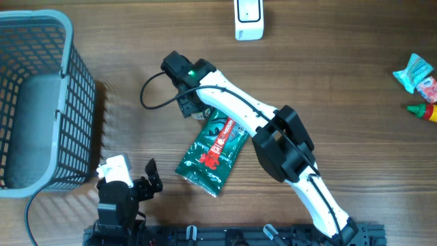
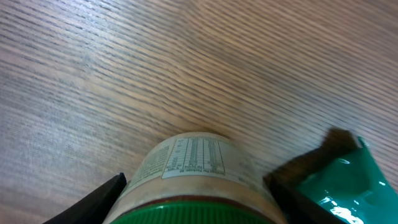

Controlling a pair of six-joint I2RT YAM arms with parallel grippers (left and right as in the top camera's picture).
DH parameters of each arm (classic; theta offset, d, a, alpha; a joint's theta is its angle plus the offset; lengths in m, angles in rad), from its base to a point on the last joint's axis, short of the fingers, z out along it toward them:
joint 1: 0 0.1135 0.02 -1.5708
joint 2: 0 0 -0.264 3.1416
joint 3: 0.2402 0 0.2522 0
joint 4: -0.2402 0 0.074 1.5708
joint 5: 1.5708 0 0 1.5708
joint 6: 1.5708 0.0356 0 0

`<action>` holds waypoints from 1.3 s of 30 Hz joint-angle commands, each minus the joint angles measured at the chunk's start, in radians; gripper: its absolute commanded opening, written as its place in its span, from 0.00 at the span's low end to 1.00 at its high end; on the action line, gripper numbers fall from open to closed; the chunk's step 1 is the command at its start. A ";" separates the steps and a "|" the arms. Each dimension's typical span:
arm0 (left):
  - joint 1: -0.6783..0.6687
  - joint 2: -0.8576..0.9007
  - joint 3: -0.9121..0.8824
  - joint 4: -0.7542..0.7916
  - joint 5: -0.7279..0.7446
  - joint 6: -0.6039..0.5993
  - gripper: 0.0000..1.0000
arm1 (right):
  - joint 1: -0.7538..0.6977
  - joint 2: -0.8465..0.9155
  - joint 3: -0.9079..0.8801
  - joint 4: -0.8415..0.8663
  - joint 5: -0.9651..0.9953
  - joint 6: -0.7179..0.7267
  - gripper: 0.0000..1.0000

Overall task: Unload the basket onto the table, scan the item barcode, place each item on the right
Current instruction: 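Lift the jar and hold it at the white scanner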

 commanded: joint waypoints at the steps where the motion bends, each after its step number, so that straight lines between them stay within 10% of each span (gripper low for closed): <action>1: -0.005 -0.006 -0.003 0.003 0.005 0.013 1.00 | -0.027 -0.039 0.093 -0.058 0.038 0.011 0.64; 16: -0.005 -0.006 -0.003 0.003 0.005 0.013 1.00 | -0.322 -0.364 0.132 -0.525 -0.317 -0.027 0.53; 32: -0.005 -0.006 -0.003 0.003 0.005 0.013 1.00 | -0.351 -0.623 -0.650 -0.517 -0.585 -0.198 0.50; 39: -0.005 -0.006 -0.003 0.003 0.005 0.013 1.00 | -0.351 -0.784 -0.700 -0.482 -0.576 -0.172 0.50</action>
